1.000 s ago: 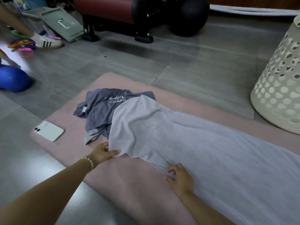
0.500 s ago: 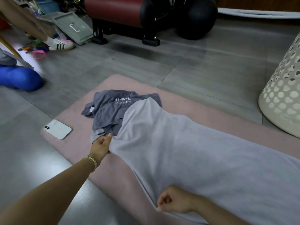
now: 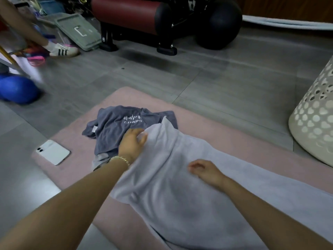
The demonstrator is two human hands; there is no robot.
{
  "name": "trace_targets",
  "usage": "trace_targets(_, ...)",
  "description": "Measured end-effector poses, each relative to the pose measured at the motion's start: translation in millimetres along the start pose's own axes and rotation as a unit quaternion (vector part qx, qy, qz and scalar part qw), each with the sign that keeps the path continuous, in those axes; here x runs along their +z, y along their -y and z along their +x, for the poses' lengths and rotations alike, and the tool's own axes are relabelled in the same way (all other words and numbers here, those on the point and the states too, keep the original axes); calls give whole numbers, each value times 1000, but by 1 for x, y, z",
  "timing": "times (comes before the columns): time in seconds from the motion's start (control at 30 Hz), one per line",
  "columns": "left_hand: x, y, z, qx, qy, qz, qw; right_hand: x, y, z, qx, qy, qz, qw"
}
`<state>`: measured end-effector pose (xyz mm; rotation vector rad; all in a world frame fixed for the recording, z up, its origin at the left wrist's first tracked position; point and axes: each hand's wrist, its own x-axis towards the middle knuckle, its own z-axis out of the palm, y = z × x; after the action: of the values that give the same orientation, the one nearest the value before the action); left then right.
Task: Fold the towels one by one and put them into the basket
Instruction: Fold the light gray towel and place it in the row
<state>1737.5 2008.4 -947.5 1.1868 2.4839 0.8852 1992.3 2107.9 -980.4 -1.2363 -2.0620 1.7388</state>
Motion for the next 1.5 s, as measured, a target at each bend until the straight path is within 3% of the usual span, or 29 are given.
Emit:
trace_targets(0.13, 32, -50, 36, 40, 58, 104, 992, -12, 14, 36, 17, -62, 36, 997)
trace_targets(0.23, 50, -54, 61, 9, 90, 174, 981, -11, 13, 55, 22, -69, 49, 996)
trace_targets(0.53, 69, -46, 101, -73, 68, 177, 979, -8, 2, 79, 22, -102, 81, 991)
trace_targets(0.57, 67, -49, 103, -51, 73, 130, 988, -9, 1, 80, 19, -107, 82, 991)
trace_targets(0.63, 64, -62, 103, 20, 119, -71, 990, -14, -1, 80, 8, -120, 88, 989)
trace_targets(0.7, 55, -80, 101, 28, 162, -277, 947, -20, 0, 81, 3, -137, 104, 985)
trace_targets(0.77, 47, -87, 110, -19, 90, -338, 937, -26, 5, 80, 2, -153, 128, 980)
trace_targets(0.83, 44, -75, 120, -83, -9, -324, 942, -26, 10, 78, 10, -147, 142, 979)
trace_targets(0.9, 47, -53, 122, -126, -27, -332, 934, -21, 14, 74, 29, -113, 131, 985)
trace_targets(0.97, 51, -29, 112, -115, -11, -307, 945, -13, 16, 67, 45, -69, 107, 991)
trace_targets(1.13, 36, 13, 47, 31, -15, -132, 991, 14, 18, 42, 7, -41, 113, 993)
trace_targets(1.27, 7, 32, -10, 139, 27, 60, 988, 43, 13, 25, 11, 6, 110, 994)
trace_targets(1.4, 7, 66, -57, 39, 66, 109, 991, 85, -9, 11, 47, 80, 54, 994)
trace_targets(1.5, 19, 84, -84, -56, 164, 76, 982, 114, -24, 3, 19, 77, -66, 995)
